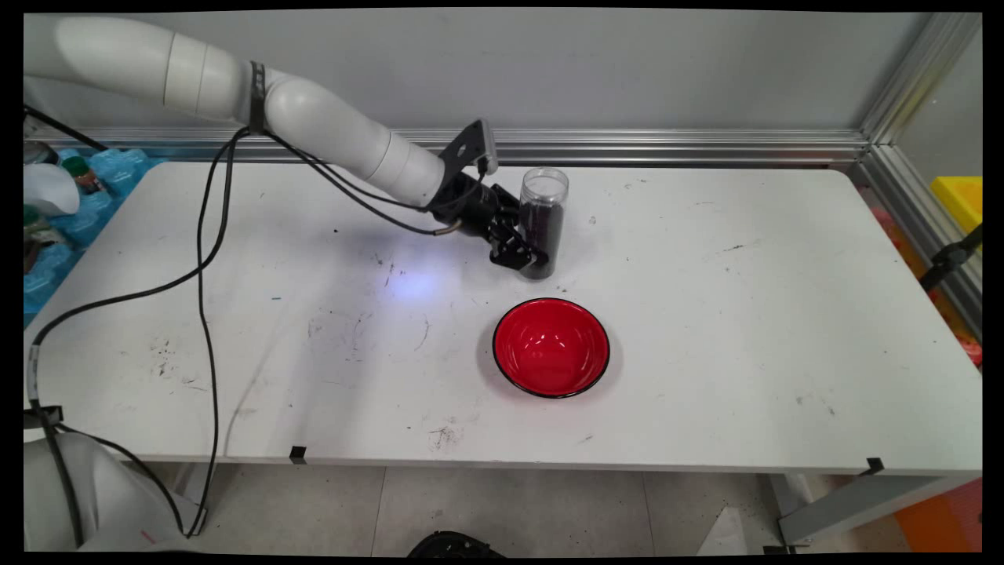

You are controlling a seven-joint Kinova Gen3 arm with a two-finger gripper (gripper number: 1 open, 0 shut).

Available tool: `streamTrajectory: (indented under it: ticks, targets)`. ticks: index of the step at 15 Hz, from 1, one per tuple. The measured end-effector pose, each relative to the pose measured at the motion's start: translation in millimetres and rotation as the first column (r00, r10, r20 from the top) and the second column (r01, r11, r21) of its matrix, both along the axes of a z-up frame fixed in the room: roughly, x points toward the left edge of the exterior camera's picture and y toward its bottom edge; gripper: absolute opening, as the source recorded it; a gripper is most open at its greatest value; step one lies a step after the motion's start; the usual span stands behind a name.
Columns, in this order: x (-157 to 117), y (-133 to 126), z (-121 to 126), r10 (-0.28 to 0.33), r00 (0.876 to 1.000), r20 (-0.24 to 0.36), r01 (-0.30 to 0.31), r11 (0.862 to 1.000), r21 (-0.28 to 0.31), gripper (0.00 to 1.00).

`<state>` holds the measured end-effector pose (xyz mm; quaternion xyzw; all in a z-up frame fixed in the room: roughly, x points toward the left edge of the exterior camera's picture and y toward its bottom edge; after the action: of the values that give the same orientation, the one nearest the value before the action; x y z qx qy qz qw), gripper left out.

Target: Pour the black seasoning powder in the red bowl

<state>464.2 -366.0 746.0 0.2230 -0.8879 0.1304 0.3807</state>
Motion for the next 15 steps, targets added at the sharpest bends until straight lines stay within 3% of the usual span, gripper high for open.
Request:
streamTrajectory:
  ticks: [10, 15]
  targets:
    - [-3, -12, 52, -0.002, 1.0, 0.029, 0.004, 0.997, -0.08, 0.0]
    - [-6, -8, 71, -0.058, 0.997, 0.059, 0.065, 0.989, -0.134, 0.0]
